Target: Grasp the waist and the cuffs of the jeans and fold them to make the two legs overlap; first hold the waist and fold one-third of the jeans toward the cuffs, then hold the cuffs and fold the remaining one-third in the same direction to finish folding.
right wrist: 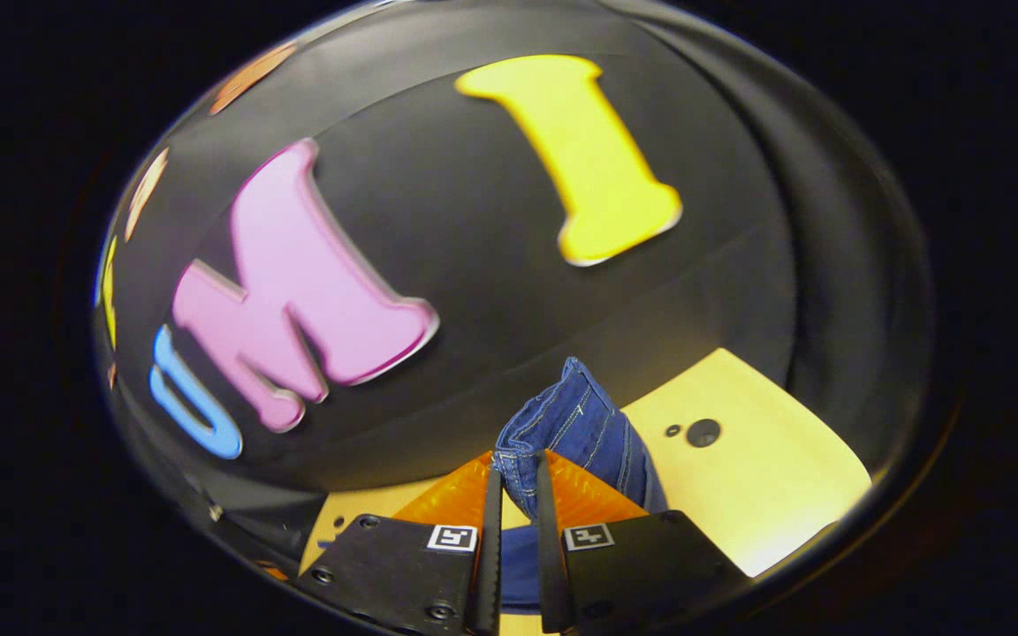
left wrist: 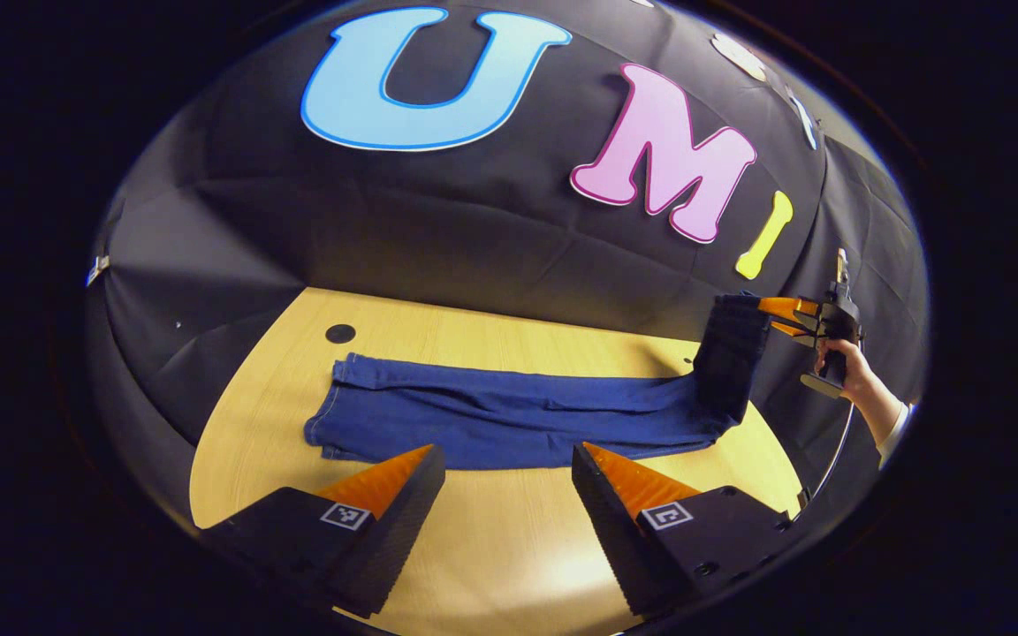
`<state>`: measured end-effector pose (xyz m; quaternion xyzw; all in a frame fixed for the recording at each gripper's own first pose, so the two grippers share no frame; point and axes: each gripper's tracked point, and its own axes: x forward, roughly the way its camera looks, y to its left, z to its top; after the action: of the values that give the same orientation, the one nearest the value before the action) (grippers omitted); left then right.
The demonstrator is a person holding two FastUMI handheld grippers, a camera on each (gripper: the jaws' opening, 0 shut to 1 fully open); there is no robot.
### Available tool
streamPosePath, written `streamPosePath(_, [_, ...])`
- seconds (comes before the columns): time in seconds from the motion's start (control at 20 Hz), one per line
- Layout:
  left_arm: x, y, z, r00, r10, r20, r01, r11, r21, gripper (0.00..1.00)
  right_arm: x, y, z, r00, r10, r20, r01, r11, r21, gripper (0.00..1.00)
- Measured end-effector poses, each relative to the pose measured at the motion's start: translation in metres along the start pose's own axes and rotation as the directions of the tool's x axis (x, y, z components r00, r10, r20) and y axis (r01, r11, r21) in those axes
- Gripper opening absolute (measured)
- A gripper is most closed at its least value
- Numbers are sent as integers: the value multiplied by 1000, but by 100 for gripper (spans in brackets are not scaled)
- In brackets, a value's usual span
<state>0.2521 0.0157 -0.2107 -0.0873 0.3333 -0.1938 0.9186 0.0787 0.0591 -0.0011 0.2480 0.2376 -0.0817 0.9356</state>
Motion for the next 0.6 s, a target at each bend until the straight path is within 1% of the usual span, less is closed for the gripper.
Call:
streamPosePath(0.1, [-15, 12, -6, 1000, 15, 2, -15, 1000, 6, 95, 11, 47, -52, 996, 37, -86, -45, 995, -87, 21])
streamPosePath(0.2, [-26, 21, -18, 1000, 23, -20, -24, 999, -21, 95, 26, 74, -119, 979, 46, -197, -75, 987, -142, 21])
streamPosePath(0.25, [-30, 22, -27, 999, 26, -34, -27, 999, -41, 95, 31, 86, -158, 965, 45, -260, -87, 984, -155, 21])
streamPosePath(0.35, [-37, 26, -40, 998, 32, -53, -35, 998, -60, 96, 40, 108, -223, 931, 69, -359, -136, 977, -165, 21])
streamPosePath(0.4, [-37, 28, -47, 997, 39, -67, -44, 997, -64, 95, 42, 115, -252, 915, 70, -397, -152, 972, -179, 7])
streamPosePath(0.45, [-38, 31, -54, 995, 45, -88, -51, 996, -67, 96, 45, 121, -286, 888, 70, -454, -172, 967, -188, 16])
streamPosePath(0.55, [-39, 35, -62, 992, 57, -116, -64, 996, -57, 95, 43, 128, -333, 845, 68, -530, -202, 959, -198, 16])
streamPosePath(0.6, [-39, 37, -63, 991, 60, -122, -66, 997, -50, 96, 39, 126, -343, 835, 62, -546, -215, 951, -222, 16])
